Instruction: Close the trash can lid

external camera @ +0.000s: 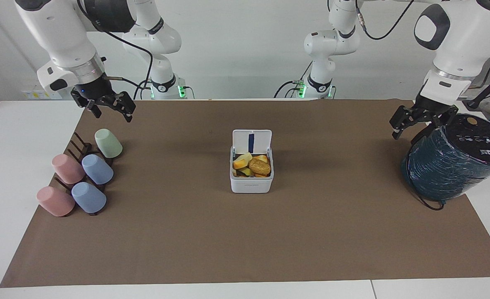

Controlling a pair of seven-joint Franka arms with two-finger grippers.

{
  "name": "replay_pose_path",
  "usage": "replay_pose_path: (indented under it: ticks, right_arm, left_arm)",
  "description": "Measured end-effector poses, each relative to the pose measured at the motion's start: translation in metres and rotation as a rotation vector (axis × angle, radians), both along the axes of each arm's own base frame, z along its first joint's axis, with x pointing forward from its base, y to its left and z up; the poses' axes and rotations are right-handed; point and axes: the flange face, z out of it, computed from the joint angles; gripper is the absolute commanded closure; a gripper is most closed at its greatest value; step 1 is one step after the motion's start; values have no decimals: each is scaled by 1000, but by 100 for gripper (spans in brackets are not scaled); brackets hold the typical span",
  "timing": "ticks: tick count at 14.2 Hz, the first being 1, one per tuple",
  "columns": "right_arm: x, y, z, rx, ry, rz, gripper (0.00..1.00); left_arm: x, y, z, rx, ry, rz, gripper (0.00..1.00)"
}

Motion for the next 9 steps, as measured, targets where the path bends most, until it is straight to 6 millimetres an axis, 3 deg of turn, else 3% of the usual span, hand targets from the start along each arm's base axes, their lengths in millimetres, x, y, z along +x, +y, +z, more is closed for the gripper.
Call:
replay_pose_path:
  ticks: [9]
  right_arm:
    - [0, 0, 0, 0, 0, 0, 0]
  left_arm:
    - [-2, -6, -6, 0, 14, -10, 0]
